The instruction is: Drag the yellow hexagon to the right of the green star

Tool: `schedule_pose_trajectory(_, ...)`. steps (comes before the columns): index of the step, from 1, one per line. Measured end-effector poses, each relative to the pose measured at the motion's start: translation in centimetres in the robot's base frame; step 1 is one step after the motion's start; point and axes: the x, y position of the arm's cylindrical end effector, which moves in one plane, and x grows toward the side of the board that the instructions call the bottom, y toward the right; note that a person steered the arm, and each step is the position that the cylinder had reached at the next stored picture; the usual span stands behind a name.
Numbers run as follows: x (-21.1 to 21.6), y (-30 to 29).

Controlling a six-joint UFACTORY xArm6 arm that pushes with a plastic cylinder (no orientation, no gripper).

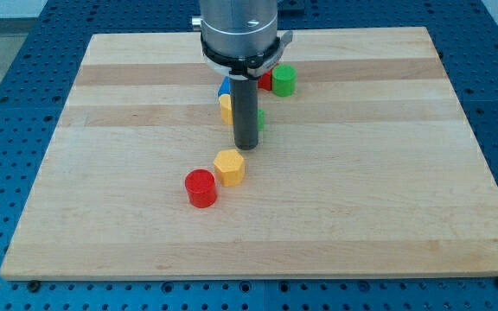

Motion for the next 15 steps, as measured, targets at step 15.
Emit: schedule_pose_trajectory(15,7.2,7.8)
